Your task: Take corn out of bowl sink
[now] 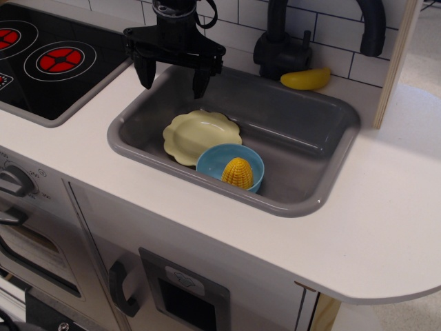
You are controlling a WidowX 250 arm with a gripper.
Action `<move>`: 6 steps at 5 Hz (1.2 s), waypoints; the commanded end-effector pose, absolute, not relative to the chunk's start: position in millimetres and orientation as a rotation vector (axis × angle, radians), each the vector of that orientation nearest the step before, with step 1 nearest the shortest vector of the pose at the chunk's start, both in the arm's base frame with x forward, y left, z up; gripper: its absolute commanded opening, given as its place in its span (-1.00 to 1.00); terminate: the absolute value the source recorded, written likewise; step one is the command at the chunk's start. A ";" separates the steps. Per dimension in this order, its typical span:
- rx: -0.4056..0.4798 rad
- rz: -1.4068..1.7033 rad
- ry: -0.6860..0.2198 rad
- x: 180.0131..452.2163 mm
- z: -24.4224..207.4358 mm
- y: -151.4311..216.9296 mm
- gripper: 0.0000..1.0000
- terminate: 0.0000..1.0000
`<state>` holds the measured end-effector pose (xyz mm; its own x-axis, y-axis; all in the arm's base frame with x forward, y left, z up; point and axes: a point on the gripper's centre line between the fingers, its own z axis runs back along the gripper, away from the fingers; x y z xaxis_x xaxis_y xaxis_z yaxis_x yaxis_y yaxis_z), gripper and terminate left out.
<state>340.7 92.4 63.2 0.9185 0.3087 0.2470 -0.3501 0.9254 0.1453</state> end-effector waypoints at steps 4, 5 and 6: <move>0.090 0.280 -0.154 325.6 55.7 34.2 1.00 -1.00; 0.105 0.255 -0.146 320.8 38.3 14.6 1.00 -1.00; 0.132 0.231 -0.149 317.2 23.7 3.8 1.00 -1.00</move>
